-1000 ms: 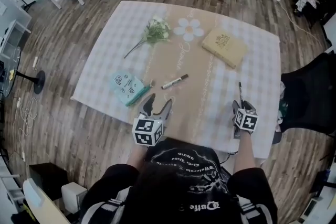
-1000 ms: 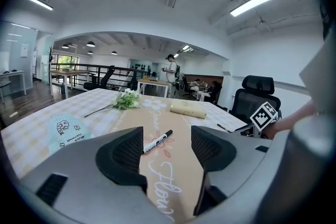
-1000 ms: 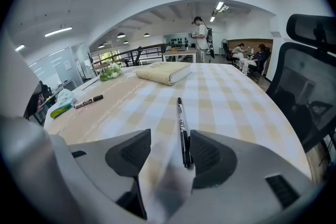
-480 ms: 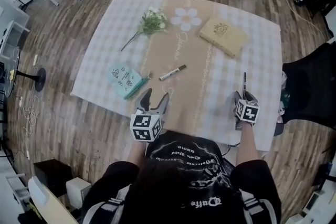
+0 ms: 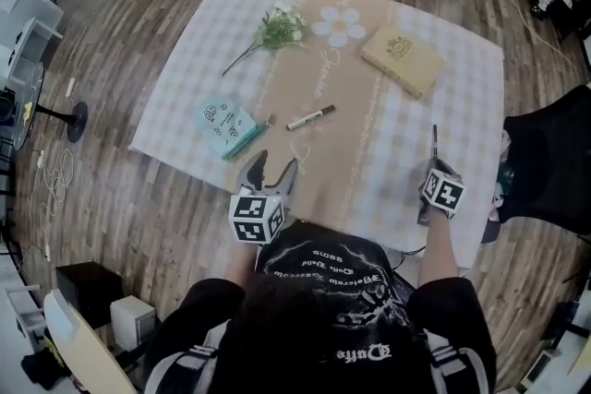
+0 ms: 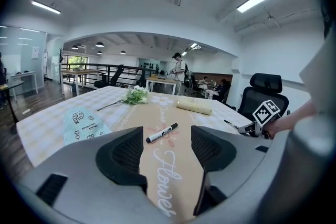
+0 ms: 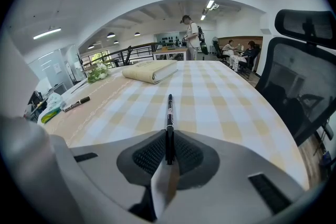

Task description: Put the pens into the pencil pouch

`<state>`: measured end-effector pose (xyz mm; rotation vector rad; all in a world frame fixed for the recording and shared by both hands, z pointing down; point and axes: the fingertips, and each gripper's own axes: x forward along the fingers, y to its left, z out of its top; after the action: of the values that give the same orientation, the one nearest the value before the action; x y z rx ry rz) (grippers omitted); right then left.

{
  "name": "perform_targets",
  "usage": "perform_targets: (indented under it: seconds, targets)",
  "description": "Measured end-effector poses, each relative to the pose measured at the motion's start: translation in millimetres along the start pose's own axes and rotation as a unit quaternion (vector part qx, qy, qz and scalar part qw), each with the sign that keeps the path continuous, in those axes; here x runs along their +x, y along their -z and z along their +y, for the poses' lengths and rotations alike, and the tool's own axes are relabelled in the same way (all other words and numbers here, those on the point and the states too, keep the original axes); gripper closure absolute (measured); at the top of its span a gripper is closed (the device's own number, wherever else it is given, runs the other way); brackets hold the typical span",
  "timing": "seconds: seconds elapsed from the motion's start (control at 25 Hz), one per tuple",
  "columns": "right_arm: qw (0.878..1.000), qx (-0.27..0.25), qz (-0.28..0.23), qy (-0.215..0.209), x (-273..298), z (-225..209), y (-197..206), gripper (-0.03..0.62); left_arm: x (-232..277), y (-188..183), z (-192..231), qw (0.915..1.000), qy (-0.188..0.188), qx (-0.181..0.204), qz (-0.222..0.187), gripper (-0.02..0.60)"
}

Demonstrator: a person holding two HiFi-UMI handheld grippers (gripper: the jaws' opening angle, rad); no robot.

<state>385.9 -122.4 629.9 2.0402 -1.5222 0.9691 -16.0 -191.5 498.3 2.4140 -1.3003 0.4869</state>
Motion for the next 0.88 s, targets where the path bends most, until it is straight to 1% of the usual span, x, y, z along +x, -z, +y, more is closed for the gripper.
perform_targets:
  seconds: [0.12,0.24,0.32,0.4,0.48,0.6,0.76,0.88]
  targets:
    - [1.000,0.005,-0.002,0.000,-1.0,-0.1,1.6,0.540,-4.8,1.6,1.2,1.0000,-0.008,-0.001,-0.004,0.293]
    - [1.000,0.017,-0.022,-0.002,-6.6,0.0,-0.9,0.540,-8.3,2.7,5.3,0.9998,-0.018,0.004,-0.007,0.292]
    - [0.999,0.016,-0.037,-0.012,-11.5,5.4,-5.1,0.540,-13.1,5.7,12.6,0.9993,-0.036,0.004,-0.008,0.291]
    - [0.999,-0.002,-0.045,-0.027,-16.2,13.8,-8.6,0.540,-17.0,10.1,21.6,0.9984,-0.056,0.009,-0.004,0.291]
    - [0.998,-0.016,-0.040,-0.053,-19.7,26.7,-4.7,0.540,-21.1,17.2,30.6,0.9966,-0.079,0.026,0.008,0.291]
    - [0.994,-0.031,-0.023,-0.106,-24.9,58.0,7.9,0.540,-27.5,29.3,45.4,0.9925,-0.109,0.050,0.027,0.292]
    - [0.984,-0.094,-0.022,-0.150,-38.2,103.0,11.7,0.540,-33.2,36.5,66.4,0.9879,-0.142,0.049,0.039,0.291]
    - [0.972,-0.137,-0.027,-0.186,-47.6,136.3,9.8,0.540,-42.1,38.9,88.5,0.9805,-0.186,0.044,0.047,0.292]
